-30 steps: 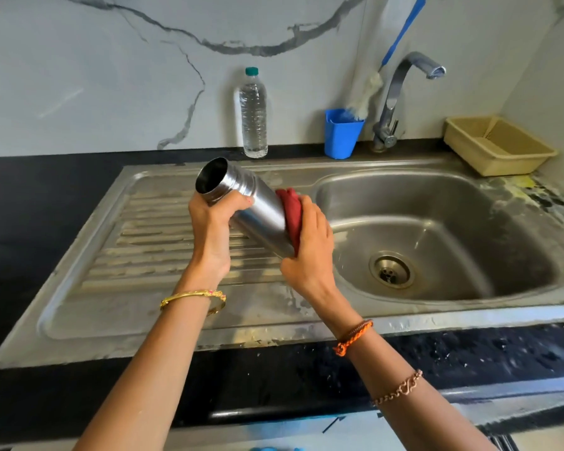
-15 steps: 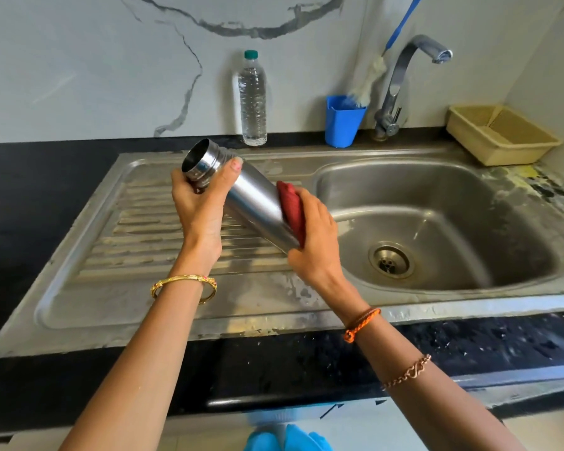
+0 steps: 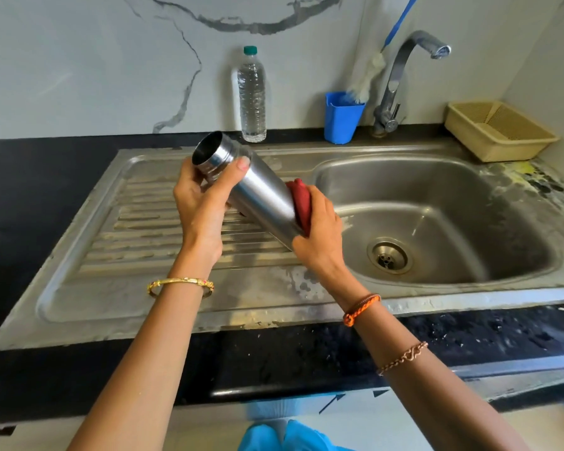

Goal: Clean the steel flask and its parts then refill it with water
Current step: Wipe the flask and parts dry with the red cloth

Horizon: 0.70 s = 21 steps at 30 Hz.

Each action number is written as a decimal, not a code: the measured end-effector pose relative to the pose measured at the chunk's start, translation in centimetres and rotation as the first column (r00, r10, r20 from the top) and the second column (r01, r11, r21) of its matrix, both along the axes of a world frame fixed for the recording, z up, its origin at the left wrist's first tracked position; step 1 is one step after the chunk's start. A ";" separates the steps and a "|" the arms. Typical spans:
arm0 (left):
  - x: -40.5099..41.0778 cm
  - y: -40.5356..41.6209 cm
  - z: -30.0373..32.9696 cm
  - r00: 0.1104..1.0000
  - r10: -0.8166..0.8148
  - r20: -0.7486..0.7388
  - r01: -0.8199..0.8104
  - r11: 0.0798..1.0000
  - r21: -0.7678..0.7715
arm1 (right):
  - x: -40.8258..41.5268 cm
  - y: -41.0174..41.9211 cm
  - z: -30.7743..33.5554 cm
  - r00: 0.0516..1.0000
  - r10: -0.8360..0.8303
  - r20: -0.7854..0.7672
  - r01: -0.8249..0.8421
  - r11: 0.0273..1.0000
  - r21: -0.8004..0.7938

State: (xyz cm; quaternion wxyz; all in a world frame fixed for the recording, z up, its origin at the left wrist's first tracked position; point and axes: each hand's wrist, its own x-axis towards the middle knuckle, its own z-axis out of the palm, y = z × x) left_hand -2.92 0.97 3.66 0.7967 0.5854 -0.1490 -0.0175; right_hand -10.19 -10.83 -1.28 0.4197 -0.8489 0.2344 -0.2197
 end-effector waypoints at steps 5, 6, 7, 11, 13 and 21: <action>0.1 -1.1 0.8 0.985 -0.155 -0.069 0.147 0.983 -0.111 | 1.1 1.9 4.0 0.965 0.141 0.220 -0.119 0.987 -0.110; -0.1 -1.2 0.7 0.984 -0.165 -0.063 0.158 0.982 -0.107 | 1.0 2.1 3.9 0.953 0.154 0.260 -0.122 0.983 -0.133; -0.3 -1.3 0.6 0.987 -0.155 -0.045 0.151 0.985 -0.081 | 1.0 2.1 3.4 0.945 0.156 0.288 -0.118 0.982 -0.144; -1.2 -1.6 0.5 0.999 -0.039 -0.021 0.038 0.999 -0.036 | -0.8 1.0 -0.6 0.979 0.034 0.203 -0.012 0.994 -0.109; -1.4 -1.5 0.4 1.000 0.004 -0.001 -0.004 1.000 -0.027 | -1.8 0.7 -1.9 0.995 -0.028 0.092 0.032 0.999 -0.035; -1.7 -1.3 0.3 0.993 0.011 0.116 -0.011 1.000 0.000 | -1.0 3.1 2.5 0.968 0.099 0.232 -0.090 0.995 -0.047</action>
